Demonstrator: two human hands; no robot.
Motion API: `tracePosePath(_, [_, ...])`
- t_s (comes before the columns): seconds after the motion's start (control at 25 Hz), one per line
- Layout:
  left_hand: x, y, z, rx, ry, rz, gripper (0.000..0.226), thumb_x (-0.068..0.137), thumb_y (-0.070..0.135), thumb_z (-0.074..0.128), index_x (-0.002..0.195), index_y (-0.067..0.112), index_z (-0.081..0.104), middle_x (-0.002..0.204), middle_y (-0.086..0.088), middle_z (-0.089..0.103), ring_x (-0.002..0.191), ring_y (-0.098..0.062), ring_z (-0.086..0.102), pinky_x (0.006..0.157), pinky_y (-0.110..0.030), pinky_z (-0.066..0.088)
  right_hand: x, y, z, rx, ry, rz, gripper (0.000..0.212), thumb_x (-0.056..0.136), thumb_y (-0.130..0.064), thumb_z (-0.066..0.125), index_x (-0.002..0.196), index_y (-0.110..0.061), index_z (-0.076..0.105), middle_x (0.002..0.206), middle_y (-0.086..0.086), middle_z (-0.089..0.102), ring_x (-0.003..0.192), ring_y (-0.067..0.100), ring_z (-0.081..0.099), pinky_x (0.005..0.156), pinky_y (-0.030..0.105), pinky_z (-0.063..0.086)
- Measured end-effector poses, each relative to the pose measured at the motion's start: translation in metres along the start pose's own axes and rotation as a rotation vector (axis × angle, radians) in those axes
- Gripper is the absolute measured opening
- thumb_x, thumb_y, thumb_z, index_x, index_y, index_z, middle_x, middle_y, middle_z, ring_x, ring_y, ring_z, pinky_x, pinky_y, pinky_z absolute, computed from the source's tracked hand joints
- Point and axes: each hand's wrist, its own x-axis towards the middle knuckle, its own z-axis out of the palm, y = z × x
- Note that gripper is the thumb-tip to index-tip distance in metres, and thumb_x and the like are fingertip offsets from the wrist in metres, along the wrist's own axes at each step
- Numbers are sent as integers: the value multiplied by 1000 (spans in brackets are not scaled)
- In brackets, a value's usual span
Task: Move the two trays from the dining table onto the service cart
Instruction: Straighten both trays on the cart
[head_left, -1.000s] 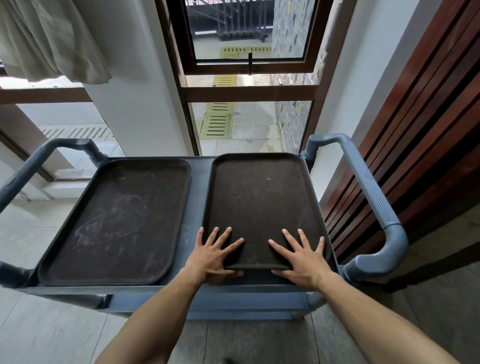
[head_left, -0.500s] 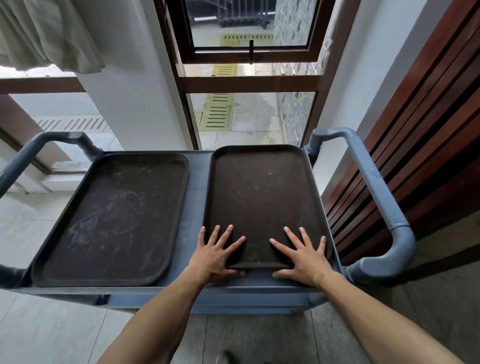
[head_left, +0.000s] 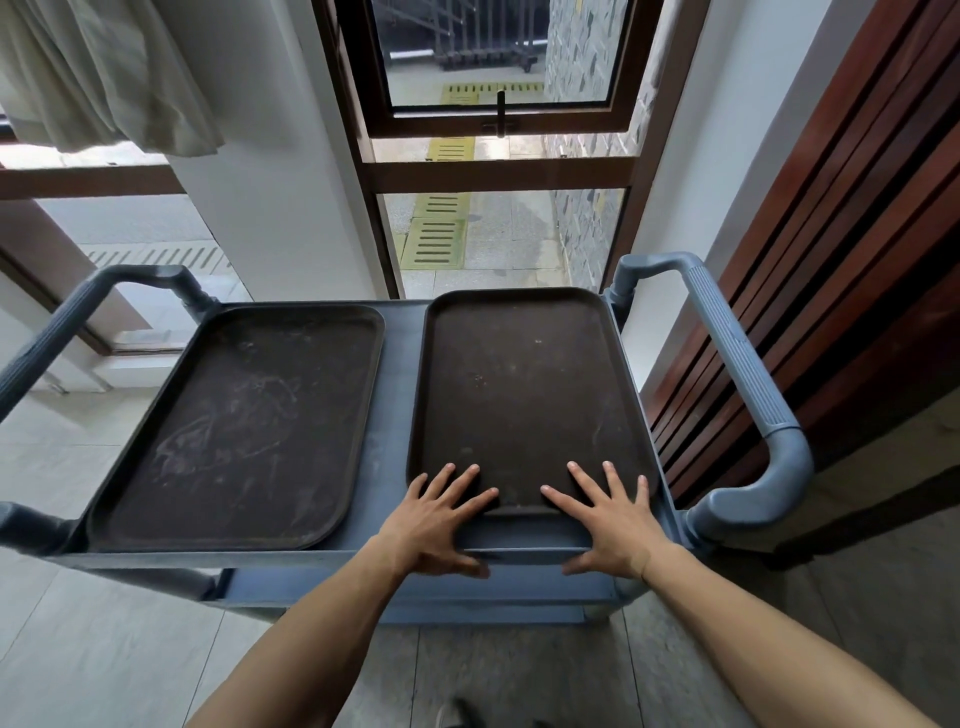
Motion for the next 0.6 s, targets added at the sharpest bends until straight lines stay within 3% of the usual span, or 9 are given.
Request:
tracePosePath(0.08, [-4,2,0,48,3,-10,105,80,72,57,152,48,-15,166,-1,-18,152,-32,-12,120,-56,4,-3,-2,0,-4,8,7,104,69,-80,58,142,-62,-14,163,-6,-22,145,44,-19,105,76,-5])
tracePosePath(0.2, [-9,9,1,65,14,-15,99,86,60,61,152,49,-12,167,-3,-13,152,-36,-5,119,-57,12,-9,-4,2,-4,25,19,94,75,-78,54,143,-63,-9,164,-7,-17,146,44,-14,107,75,0])
tracePosePath(0.6, [-30,27,11,33,61,-36,68,103,28,45,155,48,5,168,-3,0,152,-36,5,116,-54,21,-31,-20,20,9,126,73,58,95,-62,37,145,-63,9,166,-9,0,148,43,1,109,72,11])
